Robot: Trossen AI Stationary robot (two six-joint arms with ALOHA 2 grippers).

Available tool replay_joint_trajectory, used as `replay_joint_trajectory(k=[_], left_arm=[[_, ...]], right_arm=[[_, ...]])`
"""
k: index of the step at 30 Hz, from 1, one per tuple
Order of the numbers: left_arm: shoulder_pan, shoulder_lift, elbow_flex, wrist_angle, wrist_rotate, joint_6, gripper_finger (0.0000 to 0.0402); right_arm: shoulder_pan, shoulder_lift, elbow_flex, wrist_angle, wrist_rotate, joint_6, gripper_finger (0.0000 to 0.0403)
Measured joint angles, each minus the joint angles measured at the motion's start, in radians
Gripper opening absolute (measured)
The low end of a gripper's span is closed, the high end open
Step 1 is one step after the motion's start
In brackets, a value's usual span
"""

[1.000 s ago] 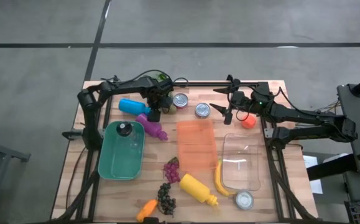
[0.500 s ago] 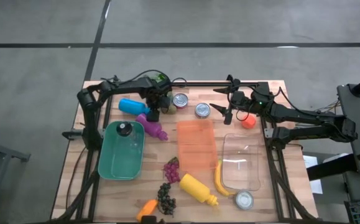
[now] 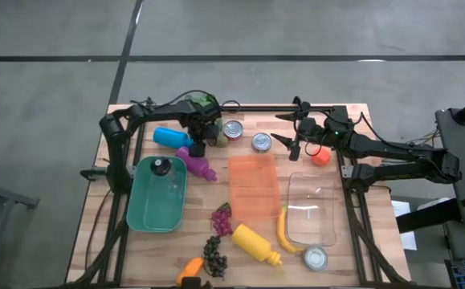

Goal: Pick & Place Food Item
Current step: Put the blue water bottle into the green bin

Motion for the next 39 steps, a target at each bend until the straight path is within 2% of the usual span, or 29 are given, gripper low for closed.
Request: replay_joint_trajectory(k=[30,34,39], left_arm=[[0.019,0.0,-0.066,0.05,0.0,0.007,0.0229],[0.021,0.0,-0.071,0.057,0.0,0.007,0.0212],[0.022,0.0,-0.072,0.057,0.0,0.012,0.0167]], right_arm=[[0.0,0.0,0.0,0.0,0.0,0.0,0.0305],[0.0,0.0,0.0,0.0,0.0,0.0,0.0305],[0.0,0.0,0.0,0.0,0.0,0.0,0.0305]])
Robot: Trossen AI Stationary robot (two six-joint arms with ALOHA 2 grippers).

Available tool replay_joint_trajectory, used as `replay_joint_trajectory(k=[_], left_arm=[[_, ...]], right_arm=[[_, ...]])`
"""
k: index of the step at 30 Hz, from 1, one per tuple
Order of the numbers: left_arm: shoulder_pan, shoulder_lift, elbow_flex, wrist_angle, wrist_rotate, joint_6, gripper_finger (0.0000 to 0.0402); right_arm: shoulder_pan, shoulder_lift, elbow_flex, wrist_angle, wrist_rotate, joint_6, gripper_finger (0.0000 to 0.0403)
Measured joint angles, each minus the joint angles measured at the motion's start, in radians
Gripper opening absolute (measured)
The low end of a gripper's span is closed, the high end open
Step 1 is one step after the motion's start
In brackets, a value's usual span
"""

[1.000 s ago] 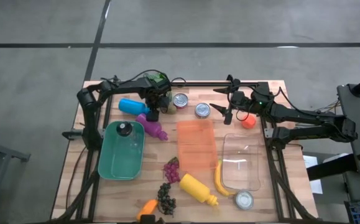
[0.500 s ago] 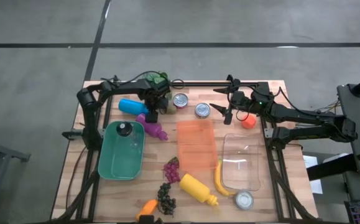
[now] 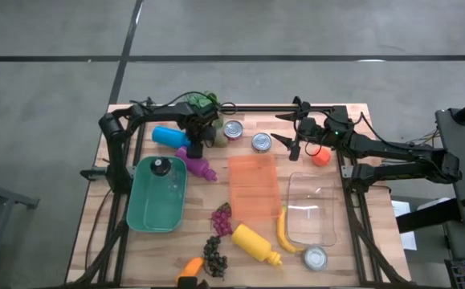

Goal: Pick & Place Food Item
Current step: Put the blue water bottle into the green bin

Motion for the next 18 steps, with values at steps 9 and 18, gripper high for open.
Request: replay_joint_trajectory(k=[9,18], left_arm=[[0.005,0.0,0.0,-0.001,0.0,0.003,0.0115],[0.005,0.0,0.0,-0.003,0.0,0.003,0.0113]], right_arm=[[0.0,0.0,0.0,0.0,0.0,0.0,0.0306],[0.0,0.0,0.0,0.0,0.0,0.0,0.0305]])
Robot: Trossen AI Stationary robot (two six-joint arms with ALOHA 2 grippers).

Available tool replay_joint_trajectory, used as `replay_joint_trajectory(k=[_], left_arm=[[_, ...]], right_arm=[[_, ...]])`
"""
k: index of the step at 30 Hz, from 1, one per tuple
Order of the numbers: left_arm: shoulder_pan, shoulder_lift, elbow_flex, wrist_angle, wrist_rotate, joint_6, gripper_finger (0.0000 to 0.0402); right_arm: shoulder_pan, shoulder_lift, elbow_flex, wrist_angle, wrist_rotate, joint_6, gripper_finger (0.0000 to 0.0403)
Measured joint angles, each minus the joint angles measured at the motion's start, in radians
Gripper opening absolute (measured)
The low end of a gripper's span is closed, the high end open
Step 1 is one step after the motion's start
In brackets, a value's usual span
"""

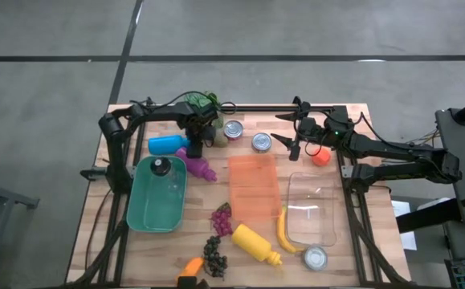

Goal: Pick & Place Food Item
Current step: Put the blue water bottle into the green bin

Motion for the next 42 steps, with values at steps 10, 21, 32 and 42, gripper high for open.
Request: replay_joint_trajectory(k=[10,21,32,42], left_arm=[[0.001,0.0,0.0,-0.004,0.0,-0.019,0.0059],[0.001,0.0,0.0,-0.005,0.008,-0.019,0.0051],[0.002,-0.009,0.002,-0.007,0.02,-0.026,0.0042],[0.013,-0.064,0.003,-0.008,0.031,-0.025,0.0042]], right_arm=[[0.0,0.0,0.0,0.0,0.0,0.0,0.0306],[0.0,0.0,0.0,0.0,0.0,0.0,0.0305],[0.0,0.0,0.0,0.0,0.0,0.0,0.0305],[0.0,0.0,0.0,0.0,0.0,0.0,0.0305]])
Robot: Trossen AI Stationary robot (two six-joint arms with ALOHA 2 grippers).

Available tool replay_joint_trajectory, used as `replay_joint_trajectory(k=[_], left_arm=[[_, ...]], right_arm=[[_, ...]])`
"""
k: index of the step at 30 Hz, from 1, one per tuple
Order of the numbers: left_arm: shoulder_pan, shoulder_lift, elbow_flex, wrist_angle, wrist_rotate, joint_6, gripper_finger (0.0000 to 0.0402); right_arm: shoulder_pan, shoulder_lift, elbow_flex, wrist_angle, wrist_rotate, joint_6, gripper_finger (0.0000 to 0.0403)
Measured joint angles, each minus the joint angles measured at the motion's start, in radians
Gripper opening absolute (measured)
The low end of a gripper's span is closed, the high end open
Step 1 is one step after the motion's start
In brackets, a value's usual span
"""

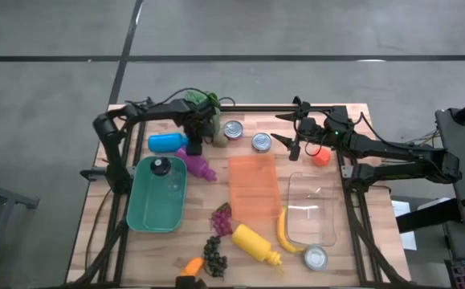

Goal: Pick & Place Food Item
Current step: Put the blue water bottle into the green bin

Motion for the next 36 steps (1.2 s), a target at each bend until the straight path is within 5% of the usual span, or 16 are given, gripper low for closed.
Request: replay_joint_trajectory(k=[16,36], left_arm=[[0.021,-0.181,0.0,0.003,0.022,0.003,0.0042],[0.064,-0.594,0.0,0.008,0.016,-0.028,0.0042]], right_arm=[[0.0,0.0,0.0,0.0,0.0,0.0,0.0305],[0.0,0.0,0.0,0.0,0.0,0.0,0.0305]])
